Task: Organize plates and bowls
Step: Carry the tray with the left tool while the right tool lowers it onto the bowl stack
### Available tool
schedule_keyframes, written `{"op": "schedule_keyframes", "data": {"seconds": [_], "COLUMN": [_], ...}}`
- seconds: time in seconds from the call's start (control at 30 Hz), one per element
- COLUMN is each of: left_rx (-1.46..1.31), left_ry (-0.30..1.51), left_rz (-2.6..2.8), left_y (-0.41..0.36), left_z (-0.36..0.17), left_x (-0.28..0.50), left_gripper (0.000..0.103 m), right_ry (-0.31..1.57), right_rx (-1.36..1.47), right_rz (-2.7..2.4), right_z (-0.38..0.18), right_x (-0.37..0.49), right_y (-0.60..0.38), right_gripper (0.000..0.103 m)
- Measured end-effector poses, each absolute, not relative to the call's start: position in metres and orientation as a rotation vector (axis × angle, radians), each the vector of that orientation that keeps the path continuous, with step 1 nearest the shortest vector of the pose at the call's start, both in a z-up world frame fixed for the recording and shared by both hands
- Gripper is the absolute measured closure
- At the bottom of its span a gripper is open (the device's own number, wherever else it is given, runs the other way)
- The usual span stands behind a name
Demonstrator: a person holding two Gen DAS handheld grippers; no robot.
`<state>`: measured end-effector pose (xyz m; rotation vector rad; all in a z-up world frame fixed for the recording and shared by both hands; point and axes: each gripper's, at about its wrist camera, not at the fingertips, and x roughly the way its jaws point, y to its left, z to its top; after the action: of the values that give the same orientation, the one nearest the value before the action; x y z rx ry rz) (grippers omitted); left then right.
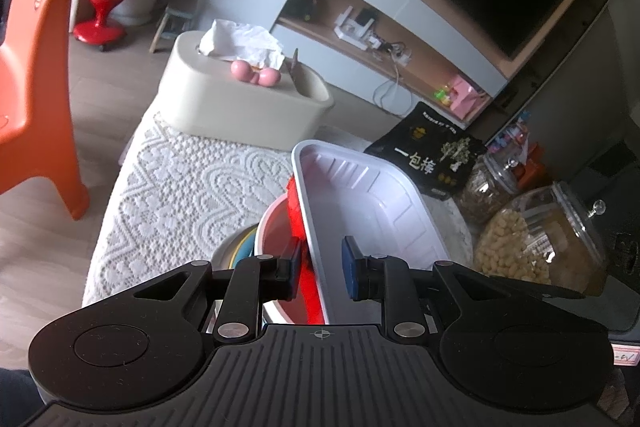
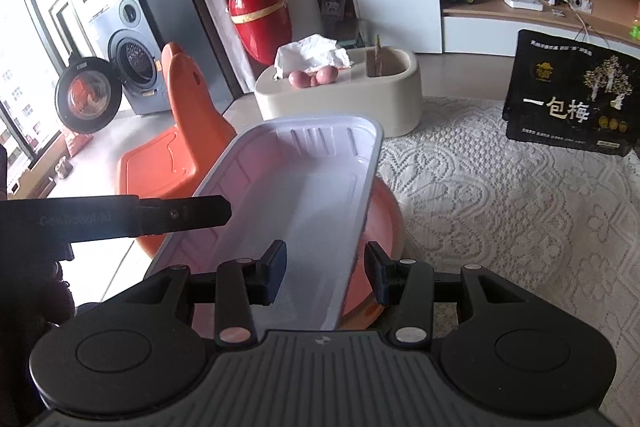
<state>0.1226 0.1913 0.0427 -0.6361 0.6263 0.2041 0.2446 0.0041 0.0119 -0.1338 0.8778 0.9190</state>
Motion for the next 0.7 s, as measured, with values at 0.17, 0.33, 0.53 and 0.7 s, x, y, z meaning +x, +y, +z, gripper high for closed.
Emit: {"op": "schedule_keyframes", "data": {"seconds": [0.17, 0.33, 0.53, 0.7], "left_rx": [-0.638, -0.633, -0.636, -0.626], "left_ry": [0.626, 0.623, 0.625, 0.628], "left_rz": [0.197, 0.192, 0.195, 0.201], "left_y": [0.189, 0.189, 0.191, 0.190], "left_z": [0.044, 0.046, 0.044, 0.044], "left_x": [0.121, 0.121, 0.124, 0.126], "left_gripper": [0.079, 0.079, 0.079, 0.079], "right_ry": [0.861, 0.831, 0.827, 0.827], "right_rx": [-0.124, -0.108, -0.116, -0.115], "right_rz": [0.924, 0.932, 0.931, 0.932], "right_z": [0.017, 0.024, 0.021, 0.021], "right_x": [0.239, 0.233, 0.234, 0.234], "right_y": [-0.004, -0.007, -0.004, -0.004], "right_gripper": [0.059, 0.059, 0.059, 0.059]}}
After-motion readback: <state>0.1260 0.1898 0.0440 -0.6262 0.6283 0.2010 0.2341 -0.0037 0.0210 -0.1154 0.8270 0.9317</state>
